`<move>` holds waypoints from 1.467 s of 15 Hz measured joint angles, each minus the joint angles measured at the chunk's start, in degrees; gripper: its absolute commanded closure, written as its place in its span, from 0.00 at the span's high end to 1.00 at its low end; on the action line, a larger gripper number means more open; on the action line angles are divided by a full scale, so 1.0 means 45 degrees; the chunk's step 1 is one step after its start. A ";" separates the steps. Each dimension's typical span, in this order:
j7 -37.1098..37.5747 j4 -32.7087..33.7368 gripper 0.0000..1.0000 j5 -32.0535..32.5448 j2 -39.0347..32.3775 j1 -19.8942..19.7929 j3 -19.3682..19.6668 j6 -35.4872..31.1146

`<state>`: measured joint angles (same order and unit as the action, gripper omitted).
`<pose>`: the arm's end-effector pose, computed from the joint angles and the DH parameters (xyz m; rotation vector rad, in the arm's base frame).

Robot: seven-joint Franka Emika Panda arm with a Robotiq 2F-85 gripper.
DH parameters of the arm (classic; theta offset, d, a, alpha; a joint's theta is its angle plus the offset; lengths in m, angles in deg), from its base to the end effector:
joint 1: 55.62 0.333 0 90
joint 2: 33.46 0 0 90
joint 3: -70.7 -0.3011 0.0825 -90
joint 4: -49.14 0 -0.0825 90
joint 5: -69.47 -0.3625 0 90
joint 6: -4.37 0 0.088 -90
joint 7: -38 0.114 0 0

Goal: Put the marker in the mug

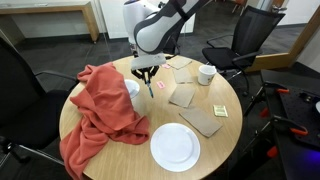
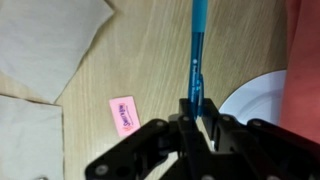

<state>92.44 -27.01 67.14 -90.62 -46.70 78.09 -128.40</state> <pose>0.7051 0.0389 0.1273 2.7700 -1.3256 0.0542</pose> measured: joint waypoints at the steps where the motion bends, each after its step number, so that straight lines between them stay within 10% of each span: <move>1: 0.0111 -0.0510 0.04 0.0000 0.0423 0.0005 0.0107 0.0000; 10: 0.2439 -0.4587 0.04 0.1305 0.3697 0.0451 0.1257 0.1166; 11: 0.2788 -0.4812 0.17 0.1592 0.3906 0.0499 0.1314 0.1596; 22: 0.4337 -0.5315 0.04 0.2477 0.4266 0.0541 0.1305 0.2210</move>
<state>111.95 -50.93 78.29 -71.42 -44.26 83.97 -118.45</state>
